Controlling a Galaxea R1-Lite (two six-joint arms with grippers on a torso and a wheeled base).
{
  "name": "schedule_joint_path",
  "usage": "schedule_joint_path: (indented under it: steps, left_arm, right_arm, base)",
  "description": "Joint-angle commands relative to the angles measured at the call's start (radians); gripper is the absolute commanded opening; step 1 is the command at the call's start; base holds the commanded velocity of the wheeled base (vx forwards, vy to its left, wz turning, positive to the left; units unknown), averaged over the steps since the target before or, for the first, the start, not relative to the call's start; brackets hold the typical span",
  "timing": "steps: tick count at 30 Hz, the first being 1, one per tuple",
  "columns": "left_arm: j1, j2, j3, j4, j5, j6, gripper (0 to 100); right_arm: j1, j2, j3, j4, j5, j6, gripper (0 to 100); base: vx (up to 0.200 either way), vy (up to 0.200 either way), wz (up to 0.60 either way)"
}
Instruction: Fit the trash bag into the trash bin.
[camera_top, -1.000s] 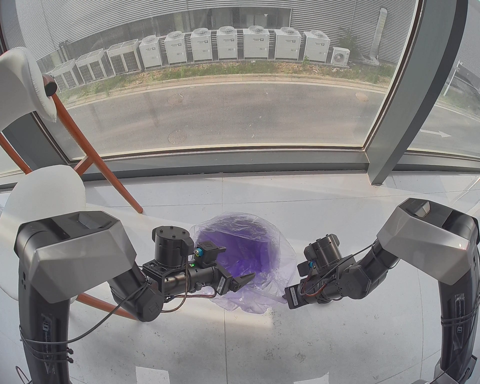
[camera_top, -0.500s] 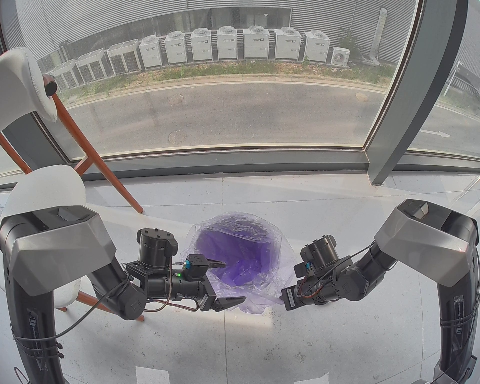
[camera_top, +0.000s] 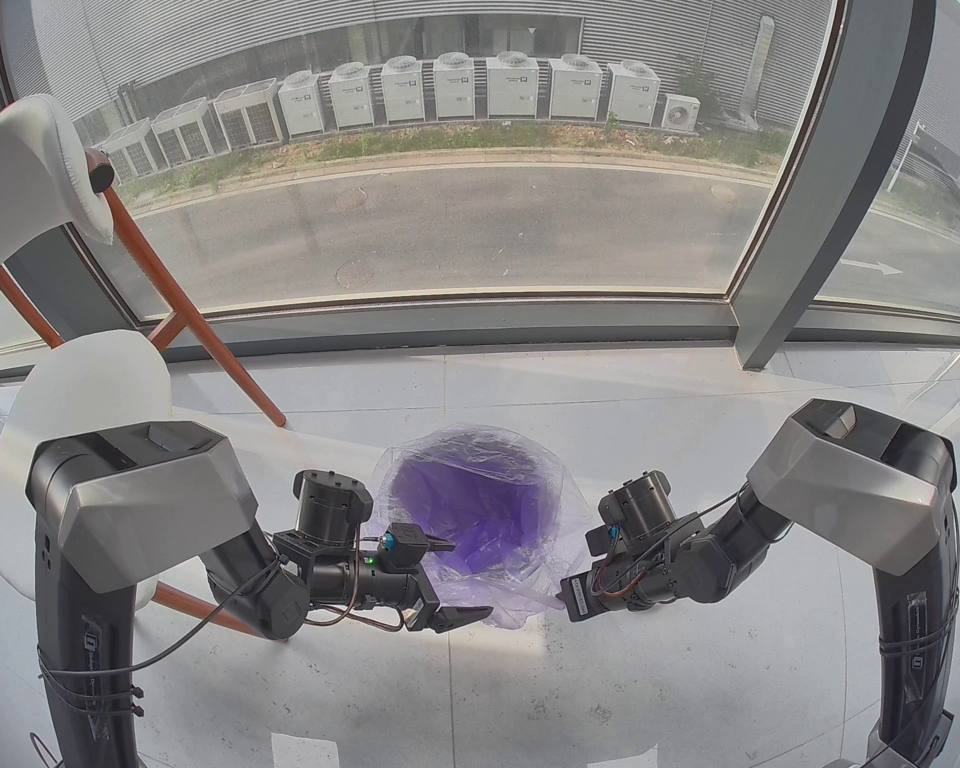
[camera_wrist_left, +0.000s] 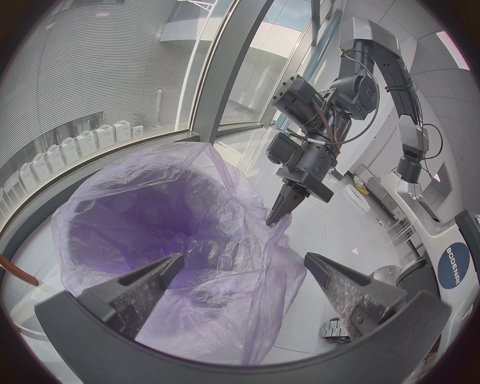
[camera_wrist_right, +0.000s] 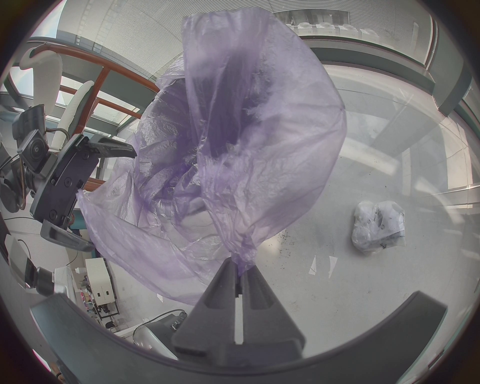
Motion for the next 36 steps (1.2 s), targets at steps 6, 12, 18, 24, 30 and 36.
schedule_joint_path:
  steps: [6, 12, 18, 24, 30, 36]
  left_arm:
    - [-0.03, 0.01, 0.003, -0.016, -0.004, 0.002, 0]
    - [-0.034, -0.039, 0.143, -0.011, -0.009, 0.008, 0]
    - [-0.068, -0.083, 0.262, -0.016, -0.015, 0.008, 0]
    - [-0.076, -0.059, 0.273, -0.013, -0.012, 0.006, 0]
    - [-0.074, -0.008, 0.244, -0.008, 0.007, 0.005, 0]
    - [-0.06, 0.04, 0.233, -0.008, 0.056, -0.009, 0]
  right_arm:
    - [0.002, 0.004, 0.001, 0.0, 0.0, 0.0, 0]
    - [-0.001, 0.021, -0.007, -0.001, 0.0, -0.004, 0]
    - [-0.012, 0.033, -0.033, -0.001, -0.001, 0.002, 0]
    - [-0.027, 0.079, -0.088, -0.001, -0.012, -0.001, 0]
    - [-0.052, 0.098, -0.156, 0.0, -0.018, 0.006, 0]
    - [-0.105, 0.079, -0.148, 0.005, -0.014, 0.01, 100]
  base:
    - [0.0, 0.0, 0.0]
    - [0.0, 0.0, 0.0]
    - [0.0, 0.0, 0.0]
    - [0.0, 0.0, 0.0]
    - [0.0, 0.0, 0.0]
    - [0.0, 0.0, 0.0]
